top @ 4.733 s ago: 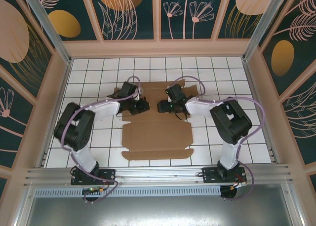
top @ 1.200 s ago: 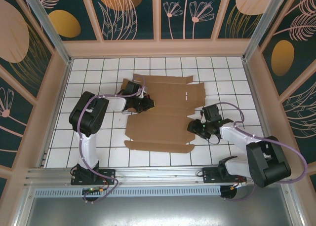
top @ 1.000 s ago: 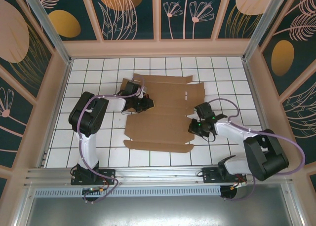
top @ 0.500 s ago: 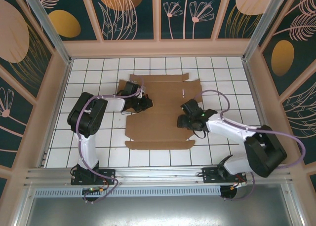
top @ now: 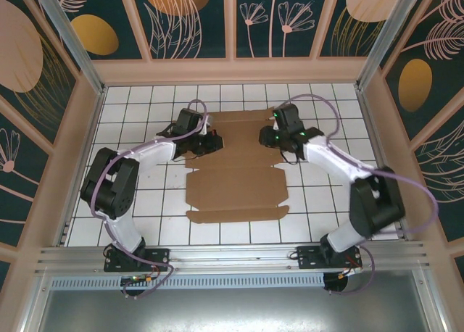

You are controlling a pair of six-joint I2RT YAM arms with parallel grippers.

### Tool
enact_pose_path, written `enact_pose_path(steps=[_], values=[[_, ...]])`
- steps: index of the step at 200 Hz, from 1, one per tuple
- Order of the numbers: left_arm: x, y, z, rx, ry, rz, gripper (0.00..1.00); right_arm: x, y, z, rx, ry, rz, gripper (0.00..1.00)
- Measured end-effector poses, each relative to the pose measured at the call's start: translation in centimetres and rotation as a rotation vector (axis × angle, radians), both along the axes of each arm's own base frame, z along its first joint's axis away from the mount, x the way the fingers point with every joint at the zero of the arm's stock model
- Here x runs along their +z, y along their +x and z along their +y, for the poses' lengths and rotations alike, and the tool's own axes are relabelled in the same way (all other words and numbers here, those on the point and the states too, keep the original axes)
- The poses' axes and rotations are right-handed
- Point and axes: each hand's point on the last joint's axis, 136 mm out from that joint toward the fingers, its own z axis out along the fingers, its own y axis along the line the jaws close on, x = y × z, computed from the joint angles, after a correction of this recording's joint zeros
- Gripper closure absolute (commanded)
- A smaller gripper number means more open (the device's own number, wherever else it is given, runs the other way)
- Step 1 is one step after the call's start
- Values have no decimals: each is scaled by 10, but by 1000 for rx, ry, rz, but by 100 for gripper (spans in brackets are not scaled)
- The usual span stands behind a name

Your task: Fold the paper box

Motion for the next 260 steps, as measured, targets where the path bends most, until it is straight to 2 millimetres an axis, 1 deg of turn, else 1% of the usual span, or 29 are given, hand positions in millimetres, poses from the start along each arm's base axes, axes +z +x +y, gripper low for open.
enact_pose_path(steps=[11, 23, 46, 64, 78, 87, 98, 113, 134, 163, 179, 194, 205, 218, 229, 237, 247, 260], values=[[-4, -4, 0, -5, 4, 16, 100, -22, 13, 13, 32, -5, 42, 91], [-14, -9, 3, -5, 21, 50, 100, -43, 26, 25, 56, -7, 82, 99], [-40, -17, 8, -8, 68, 127, 100, -76, 45, 44, 87, -5, 138, 99], [-63, -20, 13, -4, 119, 187, 100, -95, 52, 47, 87, -17, 165, 99], [-75, -20, 15, -1, 152, 220, 100, -106, 53, 45, 82, -25, 186, 97], [-80, -17, 15, -1, 166, 233, 100, -109, 53, 44, 80, -22, 192, 96], [-80, -11, 14, -1, 171, 237, 100, -109, 55, 41, 73, -21, 186, 96], [-79, 3, 14, 7, 180, 220, 100, -110, 56, 34, 61, -10, 171, 96], [-80, 23, 15, 18, 177, 208, 100, -110, 44, 21, 43, -8, 159, 95], [-79, 52, 18, 40, 180, 176, 100, -111, 7, 4, 27, 5, 176, 94], [-77, 61, 17, 39, 180, 166, 100, -111, -14, 0, 27, 11, 185, 93], [-77, 64, 17, 39, 181, 164, 100, -112, -31, -1, 31, 14, 200, 91], [-76, 65, 17, 38, 181, 163, 100, -111, -40, -1, 37, 18, 209, 85], [-75, 65, 18, 35, 183, 161, 100, -109, -47, -2, 35, 26, 221, 70], [-74, 64, 18, 31, 187, 160, 100, -103, -49, -5, 35, 29, 219, 54], [-72, 64, 19, 29, 190, 158, 100, -94, -48, -6, 30, 39, 207, 43], [-65, 64, 19, 29, 187, 147, 100, -79, -44, -11, 13, 55, 180, 31], [-52, 61, 19, 29, 174, 126, 98, -57, -28, -21, -9, 57, 129, 14]])
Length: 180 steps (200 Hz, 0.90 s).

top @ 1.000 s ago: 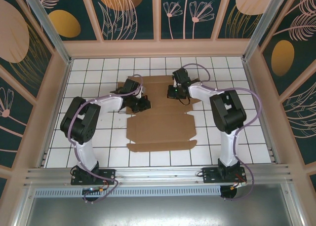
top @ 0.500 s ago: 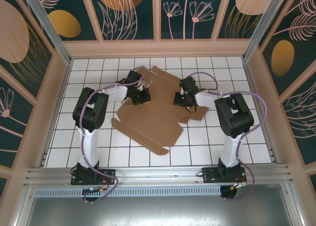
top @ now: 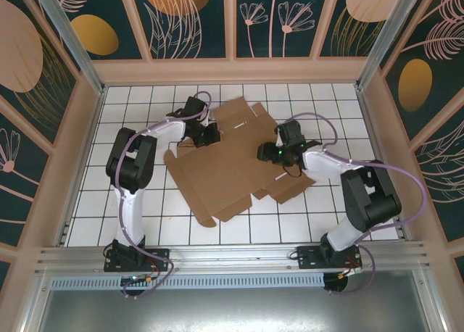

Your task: Fold the paper box

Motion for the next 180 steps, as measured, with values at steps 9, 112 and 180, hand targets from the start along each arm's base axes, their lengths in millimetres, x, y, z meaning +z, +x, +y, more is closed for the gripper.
enact_pose_path(steps=[9, 112, 180], values=[[10, -4, 0, 2, -12, -16, 96, 15, 17, -7, -16, -14, -45, 6], [-27, -43, 9, 52, -39, 104, 100, -34, 117, -96, -72, -178, 29, 7], [-29, -33, 19, 75, -26, 82, 100, -39, 91, -58, 100, 54, 87, 44]])
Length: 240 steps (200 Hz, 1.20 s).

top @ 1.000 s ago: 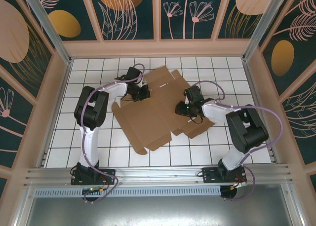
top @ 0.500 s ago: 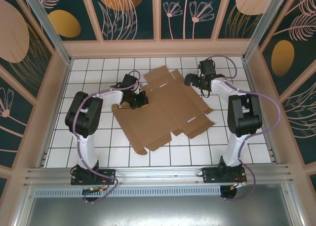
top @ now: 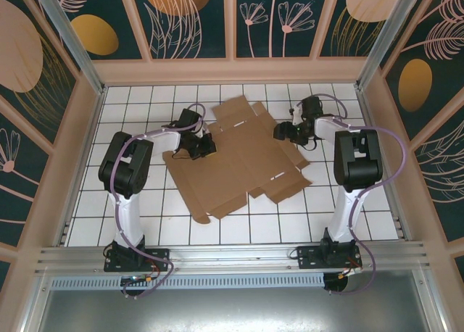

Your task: Fold the paper box

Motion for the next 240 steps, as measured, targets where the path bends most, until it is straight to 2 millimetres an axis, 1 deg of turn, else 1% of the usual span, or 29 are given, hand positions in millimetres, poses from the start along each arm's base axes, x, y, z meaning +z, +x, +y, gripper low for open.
enact_pose_path(steps=[12, 37, 54, 69, 89, 106, 113, 126, 144, 168, 175, 210, 230, 240], values=[[0, 3, 4, 11, -2, -6, 100, -2, -3, 0, -2, 22, 13, 52], [-1, 7, 8, 23, -7, -22, 100, -2, -4, 1, 6, 41, 8, 65], [-1, 7, 9, 26, -8, -31, 100, 3, -6, 2, 18, 64, -10, 70], [0, 7, 10, 26, -8, -38, 100, 13, -10, 9, 41, 112, -27, 67], [0, 7, 10, 28, -9, -45, 100, 25, -18, 26, 98, 197, -36, 66], [0, 7, 10, 28, -10, -48, 100, 28, -23, 34, 127, 241, -33, 59], [0, 8, 11, 29, -10, -50, 100, 28, -24, 35, 130, 247, -31, 55], [0, 8, 11, 30, -12, -50, 100, 28, -24, 34, 129, 241, -30, 52], [0, 7, 11, 29, -16, -53, 100, 26, -23, 32, 126, 226, -34, 50], [0, 8, 11, 28, -20, -57, 100, 21, -21, 27, 109, 190, -33, 51], [0, 8, 11, 29, -21, -56, 100, 18, -20, 25, 103, 175, -33, 53], [0, 8, 11, 29, -25, -58, 100, 5, -19, 15, 88, 58, -29, 72], [0, 8, 11, 34, -32, -60, 100, 2, -16, 15, 103, -37, -53, 89], [0, 8, 11, 36, -38, -62, 100, 1, -16, 17, 119, -91, -68, 94]])
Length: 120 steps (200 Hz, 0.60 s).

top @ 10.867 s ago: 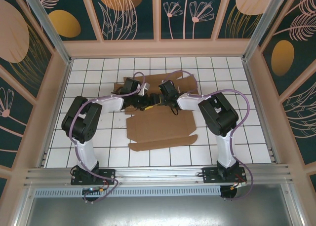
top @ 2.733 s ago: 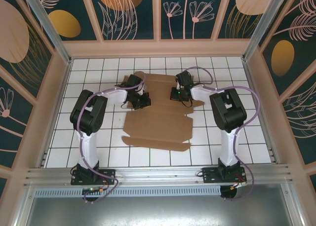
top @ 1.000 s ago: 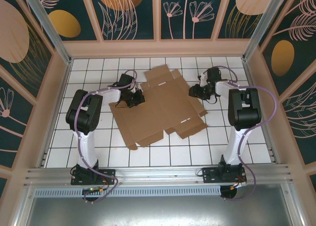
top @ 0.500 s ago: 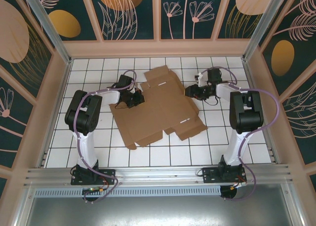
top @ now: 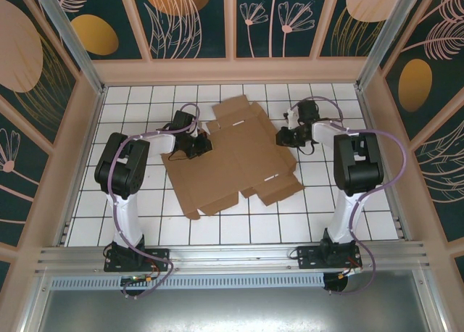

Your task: Fold the paper box

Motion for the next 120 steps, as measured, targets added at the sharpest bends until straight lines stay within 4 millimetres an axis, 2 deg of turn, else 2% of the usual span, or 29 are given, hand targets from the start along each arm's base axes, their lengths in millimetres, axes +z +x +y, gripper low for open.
enact_pose_path(steps=[23, 55, 78, 101, 120], values=[[1, 1, 0, 11, -12, -7, 100, 11, 2, 7, 42, -159, -87, 96], [2, -8, -1, 29, -44, 12, 100, 41, 4, 25, 105, -399, -251, 95], [7, -18, -9, 22, -78, 32, 93, 62, 2, 44, 166, -567, -380, 96], [38, -21, -18, 16, -132, -4, 80, 82, 2, 58, 214, -693, -497, 95], [85, -13, -25, 16, -203, -88, 69, 99, 3, 63, 234, -765, -575, 95]])
